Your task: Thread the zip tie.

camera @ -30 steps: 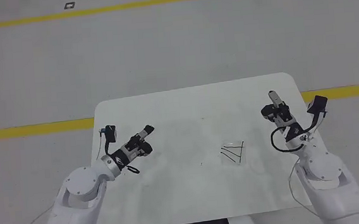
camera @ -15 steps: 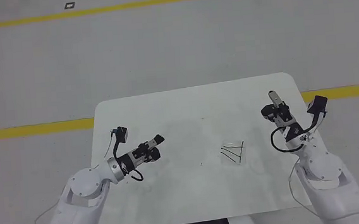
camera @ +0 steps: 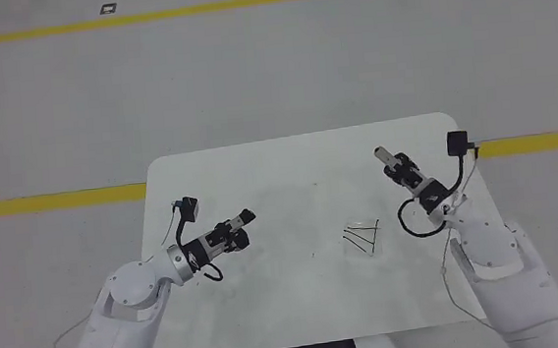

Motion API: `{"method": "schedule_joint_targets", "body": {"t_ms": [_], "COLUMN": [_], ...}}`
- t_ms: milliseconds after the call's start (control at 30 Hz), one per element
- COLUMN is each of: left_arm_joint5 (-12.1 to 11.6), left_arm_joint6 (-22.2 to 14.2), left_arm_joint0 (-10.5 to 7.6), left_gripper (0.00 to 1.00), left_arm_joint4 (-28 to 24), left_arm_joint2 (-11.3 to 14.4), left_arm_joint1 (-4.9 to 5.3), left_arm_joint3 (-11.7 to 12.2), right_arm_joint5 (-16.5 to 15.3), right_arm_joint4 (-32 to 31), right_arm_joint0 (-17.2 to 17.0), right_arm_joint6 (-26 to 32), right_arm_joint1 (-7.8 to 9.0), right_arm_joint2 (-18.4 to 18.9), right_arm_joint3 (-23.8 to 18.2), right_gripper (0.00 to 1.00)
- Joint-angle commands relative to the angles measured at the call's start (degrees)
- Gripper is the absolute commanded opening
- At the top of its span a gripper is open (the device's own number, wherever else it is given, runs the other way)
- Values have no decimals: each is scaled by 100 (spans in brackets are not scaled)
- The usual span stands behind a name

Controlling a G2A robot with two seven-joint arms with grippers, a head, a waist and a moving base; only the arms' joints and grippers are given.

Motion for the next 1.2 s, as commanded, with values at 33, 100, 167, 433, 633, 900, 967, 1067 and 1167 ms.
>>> {"method": "schedule_joint_targets", "body": {"t_ms": [33,100,167,433,633,900,967,1067,1167], "left_arm_joint5": [-1,-1,-1,-1,-1,-1,-1,-1,-1], "left_arm_joint6": [0,0,0,0,0,0,0,0,0], "left_arm_joint0": [0,0,0,0,0,0,0,0,0], "left_gripper": [100,100,100,100,100,100,100,100,100], "left_arm_joint4": [0,0,0,0,0,0,0,0,0], "left_arm_joint2": [0,0,0,0,0,0,0,0,0], "left_arm_joint1": [0,0,0,0,0,0,0,0,0], "left_arm_joint3": [0,0,0,0,0,0,0,0,0], "right_arm_joint5": [57,135,98,87,-252,-950,-1168,-1243,-1243], "right_arm_joint4": [-812,-1329,-1578,-1598,-2088,-2878,-2928,-2942,-2942], "right_arm_joint0": [212,333,397,405,493,809,836,840,840], "right_arm_joint6": [129,229,365,378,1081,3106,3752,4022,4022], "right_arm_joint1": [3,7,10,10,84,269,307,323,323], "right_arm_joint2": [-277,-455,-579,-591,-512,-323,-424,-472,-472], "right_arm_joint3": [74,123,168,178,25,-495,-567,-581,-581], "right_gripper": [100,100,100,100,100,100,100,100,100]}}
